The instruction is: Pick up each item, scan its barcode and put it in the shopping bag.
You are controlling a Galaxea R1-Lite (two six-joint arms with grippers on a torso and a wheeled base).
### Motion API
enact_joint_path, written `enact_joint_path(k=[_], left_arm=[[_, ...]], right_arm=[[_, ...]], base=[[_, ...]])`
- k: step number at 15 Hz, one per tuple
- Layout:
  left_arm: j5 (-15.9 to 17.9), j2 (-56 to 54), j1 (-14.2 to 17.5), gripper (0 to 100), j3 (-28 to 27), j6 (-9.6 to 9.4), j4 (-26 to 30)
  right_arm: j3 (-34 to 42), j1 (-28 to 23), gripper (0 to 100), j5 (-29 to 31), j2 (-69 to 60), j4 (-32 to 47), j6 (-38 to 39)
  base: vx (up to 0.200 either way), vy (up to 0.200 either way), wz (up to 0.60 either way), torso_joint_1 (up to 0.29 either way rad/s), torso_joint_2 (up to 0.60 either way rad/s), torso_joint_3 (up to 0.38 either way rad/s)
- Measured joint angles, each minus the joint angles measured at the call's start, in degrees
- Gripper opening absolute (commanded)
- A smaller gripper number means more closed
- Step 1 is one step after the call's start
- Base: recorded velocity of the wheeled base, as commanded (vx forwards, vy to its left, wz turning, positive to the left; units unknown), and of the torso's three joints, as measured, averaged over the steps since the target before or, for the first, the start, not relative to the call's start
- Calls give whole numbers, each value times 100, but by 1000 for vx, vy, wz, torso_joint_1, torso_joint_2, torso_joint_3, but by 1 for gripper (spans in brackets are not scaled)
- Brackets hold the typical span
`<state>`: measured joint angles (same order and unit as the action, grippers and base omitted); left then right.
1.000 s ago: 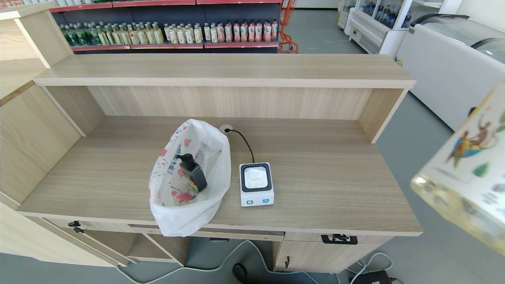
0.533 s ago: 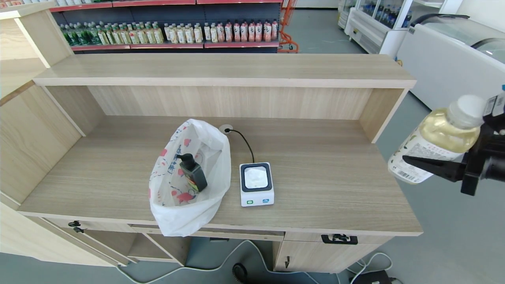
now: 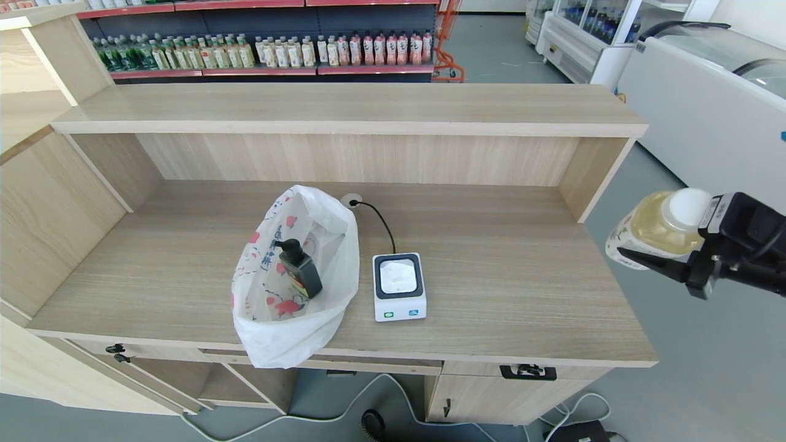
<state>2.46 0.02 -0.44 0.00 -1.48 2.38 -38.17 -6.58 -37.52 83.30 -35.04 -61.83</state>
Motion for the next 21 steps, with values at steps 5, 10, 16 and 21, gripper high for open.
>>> enact_joint_path(k=[5,10,16,21], left_arm=[[-1,0,0,100,0,-2,0],[-1,0,0,100,0,-2,0],[-1,0,0,100,0,-2,-2],[-1,0,0,100,0,-11,0]], right_arm=[[102,490,0,35,280,-1209,-796],[134,795,0,52,383,-1215,-1412],[197,1280,0,55,527,-1467,-1549],[223,1404,0,55,551,-1471,-1614]], base=[[0,0,0,0,0,0],[0,0,0,0,0,0],[0,0,0,0,0,0],[0,40,0,-1,1,0]])
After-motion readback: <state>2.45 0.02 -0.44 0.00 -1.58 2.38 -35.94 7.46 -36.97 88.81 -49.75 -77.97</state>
